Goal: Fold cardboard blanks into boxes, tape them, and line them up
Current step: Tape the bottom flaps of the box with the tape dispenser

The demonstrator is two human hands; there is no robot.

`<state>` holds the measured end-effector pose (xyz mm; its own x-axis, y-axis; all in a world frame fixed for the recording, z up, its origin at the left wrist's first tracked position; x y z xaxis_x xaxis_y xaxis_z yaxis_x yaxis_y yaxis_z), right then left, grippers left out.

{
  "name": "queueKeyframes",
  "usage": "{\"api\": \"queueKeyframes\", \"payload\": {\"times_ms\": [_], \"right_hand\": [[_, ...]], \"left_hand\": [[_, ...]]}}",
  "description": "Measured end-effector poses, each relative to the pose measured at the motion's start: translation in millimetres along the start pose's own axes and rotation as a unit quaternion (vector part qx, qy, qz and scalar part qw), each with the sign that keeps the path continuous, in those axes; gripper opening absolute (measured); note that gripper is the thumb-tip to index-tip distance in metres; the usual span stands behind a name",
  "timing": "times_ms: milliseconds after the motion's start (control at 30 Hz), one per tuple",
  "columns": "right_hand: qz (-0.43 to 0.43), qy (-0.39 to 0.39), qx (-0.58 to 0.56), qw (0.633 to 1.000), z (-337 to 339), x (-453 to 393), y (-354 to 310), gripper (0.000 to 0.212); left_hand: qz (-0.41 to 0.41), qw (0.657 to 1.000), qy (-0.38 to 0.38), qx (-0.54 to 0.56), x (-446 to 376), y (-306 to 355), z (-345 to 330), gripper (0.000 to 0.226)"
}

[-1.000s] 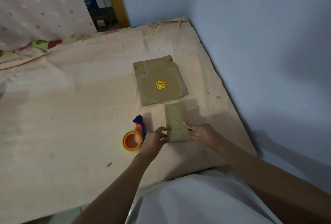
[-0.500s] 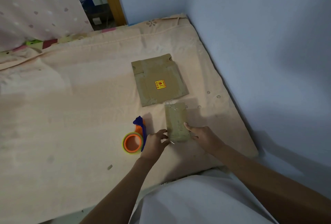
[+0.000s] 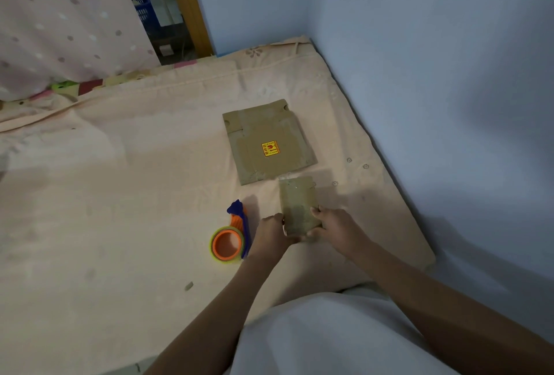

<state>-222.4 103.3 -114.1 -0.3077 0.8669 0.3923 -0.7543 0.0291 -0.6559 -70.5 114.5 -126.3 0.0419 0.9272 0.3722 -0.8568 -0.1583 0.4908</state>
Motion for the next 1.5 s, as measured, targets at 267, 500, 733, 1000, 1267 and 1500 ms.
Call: {"api": "queueKeyframes", "payload": {"times_ms": [267, 500, 733, 1000, 1267, 1500], "right_hand": [[0.005, -0.006, 0.007, 1.0, -13.3, 7.2, 12.8, 0.066], [0.014, -0.029, 0.047, 0.998, -22.8, 5.3, 19.7, 0.063], [0.03, -0.065, 0.08, 0.994, -24.2, -1.7, 24.2, 0.063], [0.092, -0.048, 0.16, 0.982, -25.2, 0.7, 5.2, 0.057], [0.027, -0.024, 0.175, 0.984, -21.4, -5.4, 5.8, 0.056], [0.024, -0.023, 0.153, 0.988, -23.5, -2.3, 12.3, 0.054]], "left_hand": [[-0.06, 0.995, -0.005, -0.086, 2.1, 3.6, -7.6, 0.059], [-0.09, 0.99, -0.015, -0.109, 5.6, 3.3, -12.3, 0.056], [-0.093, 0.987, -0.033, -0.125, 4.2, 6.1, -11.7, 0.053], [-0.082, 0.971, -0.018, -0.222, 5.4, 20.4, -12.0, 0.05], [-0.18, 0.923, 0.064, -0.333, 5.4, 51.6, -11.6, 0.097], [-0.238, 0.856, -0.002, -0.459, 8.0, 43.3, -33.4, 0.065]]}}
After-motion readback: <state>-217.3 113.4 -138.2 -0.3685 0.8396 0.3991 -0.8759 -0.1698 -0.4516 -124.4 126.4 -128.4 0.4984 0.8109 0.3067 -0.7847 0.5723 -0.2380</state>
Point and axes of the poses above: each hand's wrist, its own x-axis away from the middle knuckle, its own z-axis out of the back of the hand, y = z × x, the point moved 10 cm from there along -x, towards the middle knuckle, and after that the axes turned 8 degrees about -x, right-handed, at the moved point
